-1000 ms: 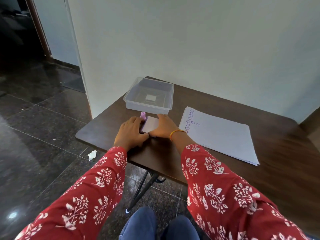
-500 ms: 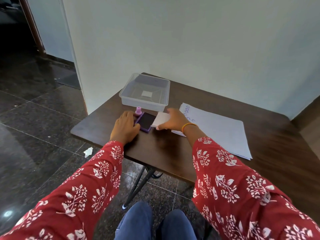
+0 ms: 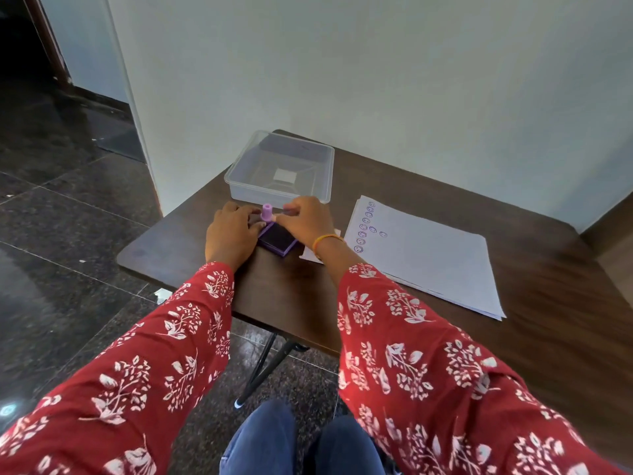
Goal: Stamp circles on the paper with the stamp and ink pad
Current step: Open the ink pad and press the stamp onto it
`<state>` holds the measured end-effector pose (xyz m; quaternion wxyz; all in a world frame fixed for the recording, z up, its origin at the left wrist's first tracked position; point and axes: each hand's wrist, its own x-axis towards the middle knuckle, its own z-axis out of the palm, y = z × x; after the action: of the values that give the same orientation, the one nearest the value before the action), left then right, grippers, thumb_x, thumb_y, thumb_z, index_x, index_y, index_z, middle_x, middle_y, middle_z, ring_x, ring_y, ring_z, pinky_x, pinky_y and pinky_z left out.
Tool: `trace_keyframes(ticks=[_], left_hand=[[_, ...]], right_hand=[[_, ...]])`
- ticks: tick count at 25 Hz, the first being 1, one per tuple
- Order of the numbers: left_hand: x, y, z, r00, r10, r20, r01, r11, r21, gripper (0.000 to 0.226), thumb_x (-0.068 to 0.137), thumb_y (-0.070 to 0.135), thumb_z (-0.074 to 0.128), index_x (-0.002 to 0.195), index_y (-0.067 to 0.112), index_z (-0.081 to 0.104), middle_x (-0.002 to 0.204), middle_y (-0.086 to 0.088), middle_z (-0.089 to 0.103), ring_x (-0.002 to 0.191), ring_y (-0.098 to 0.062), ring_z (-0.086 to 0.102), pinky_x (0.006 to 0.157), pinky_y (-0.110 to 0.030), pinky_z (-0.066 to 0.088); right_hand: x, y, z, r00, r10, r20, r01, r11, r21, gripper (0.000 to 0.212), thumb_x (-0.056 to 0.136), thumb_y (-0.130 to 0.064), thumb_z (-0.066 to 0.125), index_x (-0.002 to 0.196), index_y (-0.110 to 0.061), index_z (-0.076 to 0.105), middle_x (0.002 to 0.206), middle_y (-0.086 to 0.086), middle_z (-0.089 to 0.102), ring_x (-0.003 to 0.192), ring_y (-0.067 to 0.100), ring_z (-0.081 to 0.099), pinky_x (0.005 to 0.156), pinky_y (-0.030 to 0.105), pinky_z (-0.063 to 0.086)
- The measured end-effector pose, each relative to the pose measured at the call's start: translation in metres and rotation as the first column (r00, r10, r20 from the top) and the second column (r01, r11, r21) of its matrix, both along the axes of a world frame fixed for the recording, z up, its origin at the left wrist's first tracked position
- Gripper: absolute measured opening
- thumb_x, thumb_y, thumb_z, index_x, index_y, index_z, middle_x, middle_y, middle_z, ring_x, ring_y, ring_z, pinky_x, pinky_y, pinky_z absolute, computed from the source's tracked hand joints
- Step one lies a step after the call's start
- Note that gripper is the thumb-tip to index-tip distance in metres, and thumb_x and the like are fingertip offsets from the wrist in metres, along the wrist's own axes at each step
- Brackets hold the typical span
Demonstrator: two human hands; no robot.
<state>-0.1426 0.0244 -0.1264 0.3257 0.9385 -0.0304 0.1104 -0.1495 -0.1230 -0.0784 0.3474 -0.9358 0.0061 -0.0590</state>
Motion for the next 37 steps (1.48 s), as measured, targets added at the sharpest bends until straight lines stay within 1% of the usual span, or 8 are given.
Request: trace_keyframes(ticks=[4, 8, 13, 19, 24, 28, 34, 37], left_hand=[[0.004, 0.000, -0.001, 0.999, 0.031, 0.037, -0.031, 0.999, -0.006, 0.032, 0.087, 0.039, 0.060, 0.112, 0.021, 0.067, 0.117, -0.011, 0.056, 0.109, -0.031, 0.055, 0.085, -0.045, 0.049], [0.002, 0.000, 0.002, 0.998, 0.038, 0.040, -0.038, 0.999, -0.006, 0.035, 0.082, 0.045, 0.064, 0.107, 0.021, 0.070, 0.110, -0.010, 0.058, 0.105, -0.030, 0.055, 0.079, -0.042, 0.048], [-0.001, 0.000, 0.004, 0.999, 0.027, 0.042, -0.024, 0.997, -0.077, 0.027, 0.080, 0.039, 0.067, 0.095, 0.018, 0.074, 0.102, -0.007, 0.061, 0.096, -0.028, 0.059, 0.074, -0.039, 0.050], [0.000, 0.001, 0.006, 0.999, 0.017, 0.042, -0.012, 0.993, -0.114, 0.031, 0.081, 0.038, 0.067, 0.098, 0.013, 0.073, 0.102, -0.007, 0.061, 0.096, -0.027, 0.058, 0.069, -0.036, 0.043], [0.002, 0.000, 0.004, 0.999, -0.017, 0.047, 0.021, 0.996, -0.089, 0.032, 0.081, 0.043, 0.067, 0.097, 0.015, 0.073, 0.099, -0.005, 0.061, 0.099, -0.026, 0.056, 0.073, -0.039, 0.047], [0.001, 0.003, 0.001, 0.999, -0.024, 0.049, 0.027, 0.998, -0.064, 0.031, 0.083, 0.043, 0.066, 0.105, 0.022, 0.073, 0.100, -0.004, 0.062, 0.102, -0.026, 0.056, 0.074, -0.037, 0.046], [0.002, 0.006, 0.001, 0.992, -0.122, 0.016, 0.122, 0.992, -0.010, 0.040, 0.089, 0.034, 0.059, 0.127, 0.022, 0.061, 0.125, -0.009, 0.060, 0.118, -0.033, 0.051, 0.092, -0.044, 0.044], [-0.006, 0.005, 0.002, 0.991, -0.132, 0.032, 0.134, 0.988, -0.079, 0.046, 0.087, 0.046, 0.053, 0.130, 0.029, 0.058, 0.140, -0.004, 0.051, 0.126, -0.030, 0.041, 0.102, -0.045, 0.036]], right_hand=[[0.016, 0.021, -0.008, 1.000, -0.006, 0.027, 0.007, 1.000, -0.013, 0.029, 0.085, -0.036, 0.066, 0.092, -0.009, 0.075, 0.093, 0.013, 0.075, 0.090, 0.031, 0.067, 0.082, 0.036, 0.053], [0.021, 0.021, -0.011, 1.000, -0.001, -0.002, 0.001, 1.000, 0.003, 0.032, 0.087, -0.037, 0.062, 0.082, -0.007, 0.074, 0.071, 0.008, 0.062, 0.074, 0.025, 0.060, 0.068, 0.029, 0.041], [0.017, 0.023, -0.012, 1.000, -0.010, 0.010, 0.010, 0.999, 0.053, 0.033, 0.088, -0.034, 0.061, 0.080, -0.005, 0.075, 0.079, 0.014, 0.072, 0.078, 0.027, 0.063, 0.073, 0.034, 0.047], [0.018, 0.027, -0.011, 0.997, 0.066, 0.026, -0.067, 0.997, 0.048, 0.025, 0.089, -0.025, 0.062, 0.083, -0.003, 0.073, 0.077, 0.014, 0.067, 0.074, 0.021, 0.054, 0.070, 0.028, 0.038], [0.011, 0.019, -0.005, 0.990, 0.138, 0.030, -0.140, 0.982, 0.129, 0.018, 0.087, -0.010, 0.057, 0.070, -0.013, 0.063, 0.076, 0.007, 0.064, 0.077, 0.021, 0.056, 0.076, 0.032, 0.043], [0.009, 0.015, -0.001, 0.996, 0.083, 0.046, -0.088, 0.985, 0.148, 0.016, 0.087, -0.007, 0.055, 0.082, -0.004, 0.070, 0.093, 0.013, 0.073, 0.089, 0.026, 0.063, 0.081, 0.031, 0.045], [-0.003, -0.002, -0.004, 0.996, -0.029, 0.081, 0.027, 0.999, 0.023, 0.015, 0.083, -0.014, 0.063, 0.090, -0.004, 0.071, 0.104, 0.015, 0.065, 0.096, 0.033, 0.061, 0.088, 0.041, 0.048], [-0.014, -0.008, -0.003, 0.992, -0.024, 0.122, 0.031, 0.998, -0.062, 0.014, 0.084, -0.016, 0.062, 0.089, -0.009, 0.072, 0.100, 0.011, 0.070, 0.095, 0.031, 0.062, 0.086, 0.040, 0.049]])
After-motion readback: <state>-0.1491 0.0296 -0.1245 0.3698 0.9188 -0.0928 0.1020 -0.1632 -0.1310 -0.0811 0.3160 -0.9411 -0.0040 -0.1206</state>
